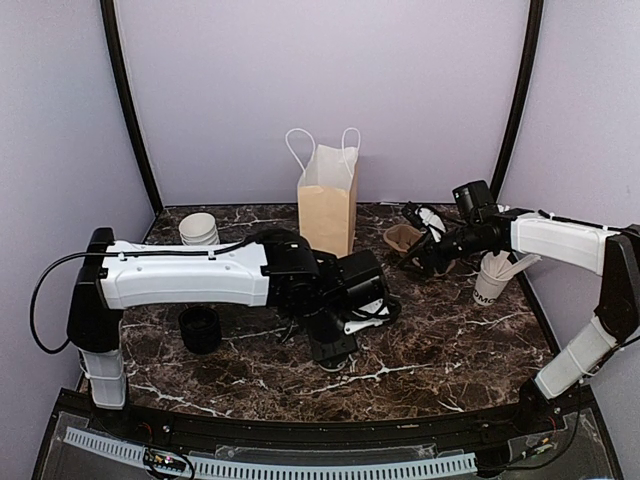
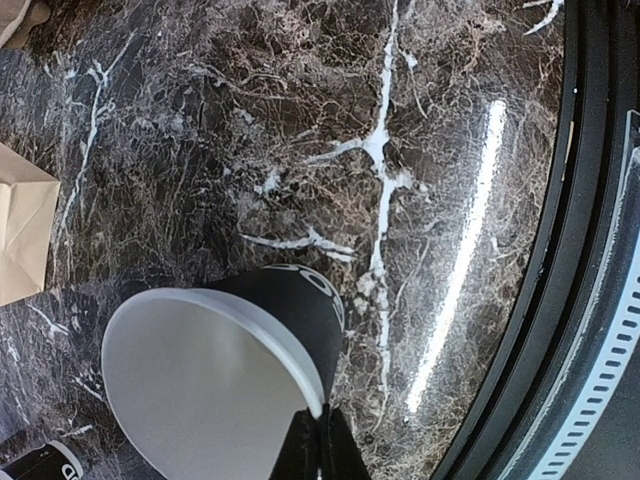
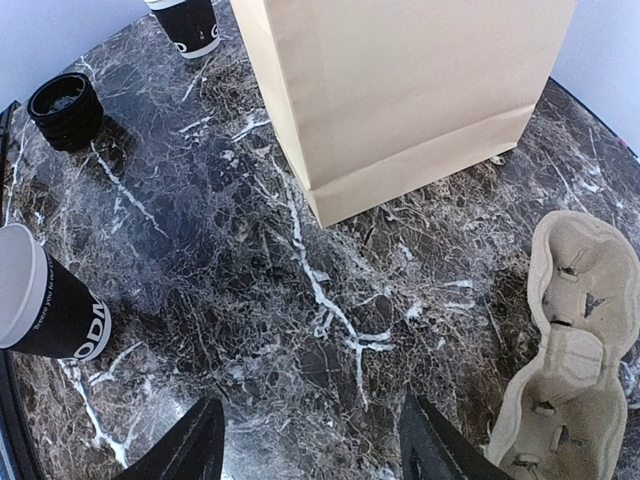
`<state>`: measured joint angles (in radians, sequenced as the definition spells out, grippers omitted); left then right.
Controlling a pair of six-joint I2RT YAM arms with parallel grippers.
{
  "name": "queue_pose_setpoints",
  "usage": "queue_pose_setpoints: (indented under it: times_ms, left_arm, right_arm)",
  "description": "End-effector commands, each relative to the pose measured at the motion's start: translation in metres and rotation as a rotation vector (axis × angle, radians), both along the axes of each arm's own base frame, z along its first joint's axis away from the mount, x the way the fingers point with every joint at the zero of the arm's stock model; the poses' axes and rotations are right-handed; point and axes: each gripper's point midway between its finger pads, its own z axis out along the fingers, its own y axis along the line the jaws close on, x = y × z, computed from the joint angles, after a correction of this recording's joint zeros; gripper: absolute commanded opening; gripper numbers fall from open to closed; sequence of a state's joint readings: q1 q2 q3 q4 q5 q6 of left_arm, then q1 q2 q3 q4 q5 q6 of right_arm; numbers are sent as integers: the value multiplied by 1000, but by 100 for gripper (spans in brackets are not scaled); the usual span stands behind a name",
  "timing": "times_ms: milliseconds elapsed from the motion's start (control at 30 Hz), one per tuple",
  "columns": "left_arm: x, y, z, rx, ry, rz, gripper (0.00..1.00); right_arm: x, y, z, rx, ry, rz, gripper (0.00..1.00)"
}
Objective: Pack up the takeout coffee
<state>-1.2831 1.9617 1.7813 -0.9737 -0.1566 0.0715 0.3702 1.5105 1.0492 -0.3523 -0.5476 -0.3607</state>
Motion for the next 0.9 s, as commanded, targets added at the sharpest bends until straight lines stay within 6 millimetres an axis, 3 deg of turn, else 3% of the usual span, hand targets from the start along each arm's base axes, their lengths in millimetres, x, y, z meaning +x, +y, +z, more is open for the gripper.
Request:
queue_pose_setpoints:
  times_ms: [0, 333, 433, 600, 667, 733, 767, 867]
  left_arm:
    - [3, 4, -7, 23, -18, -14, 0]
    - [10, 14, -13, 67, -64, -1, 1]
    - [11, 17, -13, 79, -66, 6, 19]
    - [12, 18, -1, 70, -75, 19, 34]
    - [11, 20, 10, 56, -73, 34, 41]
    - [9, 27, 25, 31, -73, 57, 53]
    - [8, 32, 39, -4, -80, 67, 64]
    - [10, 48, 67, -93, -94, 138, 76]
  right_arm:
    - [1, 1, 7, 28, -23, 3, 61]
    - [1, 3, 3, 32, -5, 15, 61]
    - [1, 4, 0, 31, 3, 15, 61]
    - [1, 4, -3, 28, 9, 17, 61]
    - [0, 4, -2, 32, 9, 23, 61]
    - [-1, 4, -3, 33, 10, 25, 61]
    - [-1, 4, -3, 32, 8, 26, 61]
    - [-1, 4, -4, 31, 7, 27, 61]
